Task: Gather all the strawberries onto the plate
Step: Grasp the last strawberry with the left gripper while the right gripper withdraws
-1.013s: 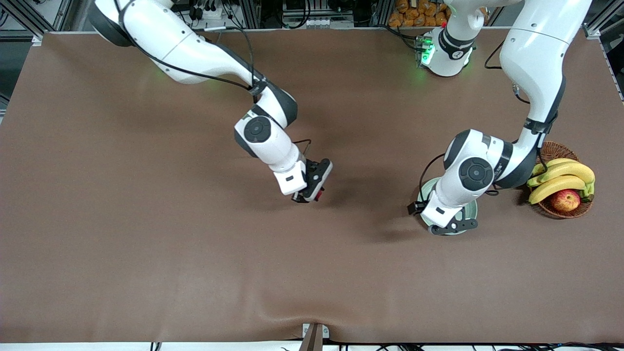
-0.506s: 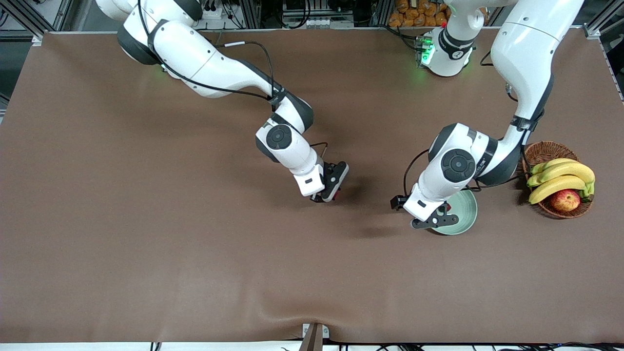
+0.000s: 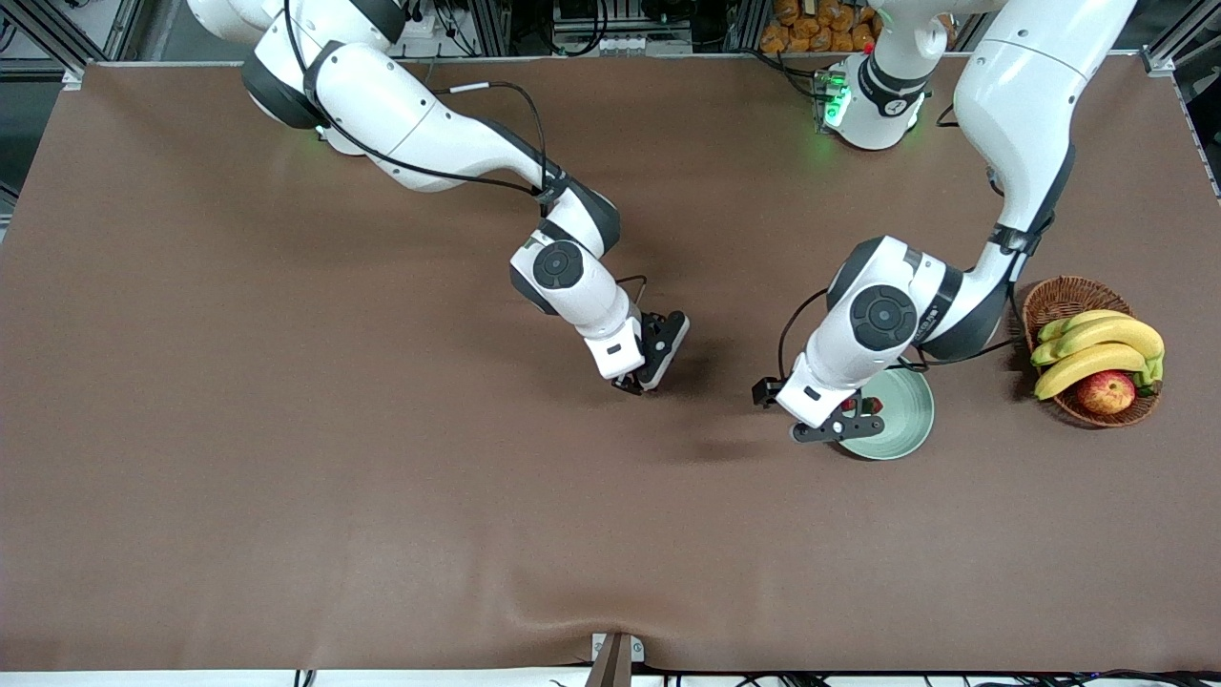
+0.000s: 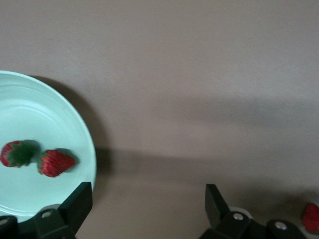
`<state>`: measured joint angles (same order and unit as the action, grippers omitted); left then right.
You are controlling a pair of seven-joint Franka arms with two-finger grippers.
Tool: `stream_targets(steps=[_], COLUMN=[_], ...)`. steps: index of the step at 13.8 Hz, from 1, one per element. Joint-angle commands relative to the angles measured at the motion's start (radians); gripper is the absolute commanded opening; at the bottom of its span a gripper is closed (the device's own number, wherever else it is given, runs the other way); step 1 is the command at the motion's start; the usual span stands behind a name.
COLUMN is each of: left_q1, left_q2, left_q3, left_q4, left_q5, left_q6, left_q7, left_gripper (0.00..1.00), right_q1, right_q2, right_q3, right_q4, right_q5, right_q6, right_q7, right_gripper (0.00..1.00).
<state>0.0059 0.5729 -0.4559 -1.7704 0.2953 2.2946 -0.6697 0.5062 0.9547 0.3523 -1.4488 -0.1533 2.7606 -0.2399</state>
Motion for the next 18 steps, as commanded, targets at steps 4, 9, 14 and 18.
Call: stream_targets(steps=[4,9,14,18], left_q1=[-0.047,-0.136,-0.188,-0.323], left_q2=[-0.005,0.056,0.128,0.194], left_q3=[0.000,0.002,0.003,0.072], left_q4=[0.035,0.129,0.198,0.282], left_q5=[0.015,0.018,0.025,0.027], left_q6=[-0.001,-0.001,0.000,0.002], left_q7=[-0.039,-0.143,-0.157,-0.157], left_gripper=[1.00,1.00,1.00,1.00], right_q1=[-0.050,-0.173,-0.287,-0.441], right_q2=[-0.063,-0.218,-0.411,-0.626], right_q3=[-0.018,-0.015,-0.015,-0.009], right_q4=[-0.025,-0.131,-0.177,-0.304], right_q5=[0.001,0.001,0.001,0.014], right_q6=[-0.015,-0.079,-0.376,-0.530], right_q7=[0.016,0.013,0.016,0.018], right_gripper=[1.00,1.00,1.00,1.00])
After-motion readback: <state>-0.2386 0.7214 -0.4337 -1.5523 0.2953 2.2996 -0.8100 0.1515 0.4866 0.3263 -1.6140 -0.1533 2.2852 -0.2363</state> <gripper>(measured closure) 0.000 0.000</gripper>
